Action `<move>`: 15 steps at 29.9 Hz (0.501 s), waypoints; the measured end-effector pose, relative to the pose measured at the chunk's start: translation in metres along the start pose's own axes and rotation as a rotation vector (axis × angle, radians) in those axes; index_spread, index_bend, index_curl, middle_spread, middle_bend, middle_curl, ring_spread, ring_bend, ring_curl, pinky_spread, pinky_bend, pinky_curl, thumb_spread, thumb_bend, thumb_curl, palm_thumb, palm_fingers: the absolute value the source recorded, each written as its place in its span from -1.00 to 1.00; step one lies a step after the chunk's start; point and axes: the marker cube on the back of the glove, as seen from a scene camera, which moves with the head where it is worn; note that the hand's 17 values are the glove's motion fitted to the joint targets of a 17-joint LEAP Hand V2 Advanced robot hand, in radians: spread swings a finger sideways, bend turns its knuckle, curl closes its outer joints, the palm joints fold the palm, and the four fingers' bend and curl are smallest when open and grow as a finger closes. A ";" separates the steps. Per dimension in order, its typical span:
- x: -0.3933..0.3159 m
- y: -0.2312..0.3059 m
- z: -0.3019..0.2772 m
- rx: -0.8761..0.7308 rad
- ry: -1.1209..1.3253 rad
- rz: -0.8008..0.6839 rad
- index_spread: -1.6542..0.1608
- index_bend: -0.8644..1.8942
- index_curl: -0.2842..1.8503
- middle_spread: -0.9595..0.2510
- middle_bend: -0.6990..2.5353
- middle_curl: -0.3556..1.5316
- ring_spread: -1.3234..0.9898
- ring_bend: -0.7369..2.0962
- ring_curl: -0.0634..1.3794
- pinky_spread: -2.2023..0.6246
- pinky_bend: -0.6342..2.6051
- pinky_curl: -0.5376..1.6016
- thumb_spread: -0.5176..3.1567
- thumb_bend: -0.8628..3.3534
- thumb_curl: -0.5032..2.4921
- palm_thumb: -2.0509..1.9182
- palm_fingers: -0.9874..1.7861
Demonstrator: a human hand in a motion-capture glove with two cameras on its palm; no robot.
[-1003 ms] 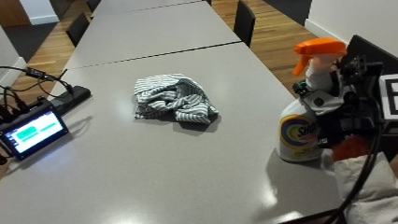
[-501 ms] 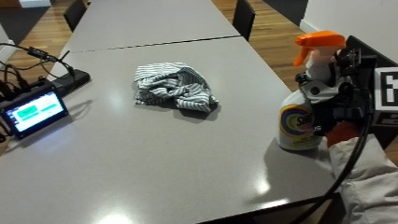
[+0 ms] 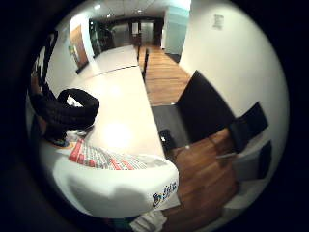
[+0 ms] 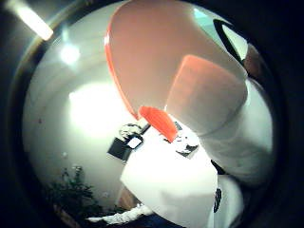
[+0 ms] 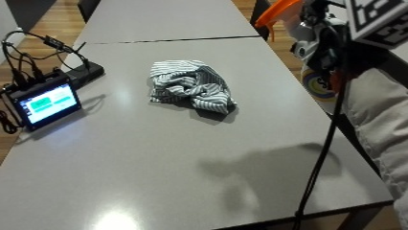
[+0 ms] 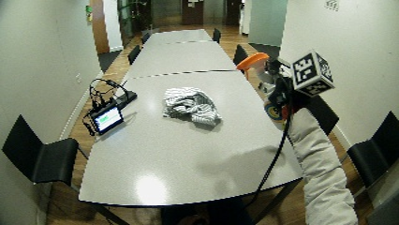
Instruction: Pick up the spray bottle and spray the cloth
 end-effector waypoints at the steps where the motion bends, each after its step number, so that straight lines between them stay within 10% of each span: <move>1: -0.003 -0.005 0.003 -0.020 0.074 -0.013 0.52 -0.26 -0.30 0.33 -0.35 -0.10 -0.01 -0.14 -0.27 0.37 -0.27 -0.07 -0.53 -0.60 -0.24 0.63 0.55; 15: -0.020 -0.038 0.025 -0.139 0.688 -0.144 0.53 -0.26 -0.29 0.32 -0.36 -0.07 -0.02 -0.14 -0.24 0.36 -0.27 -0.06 -0.55 -0.60 -0.22 0.62 0.56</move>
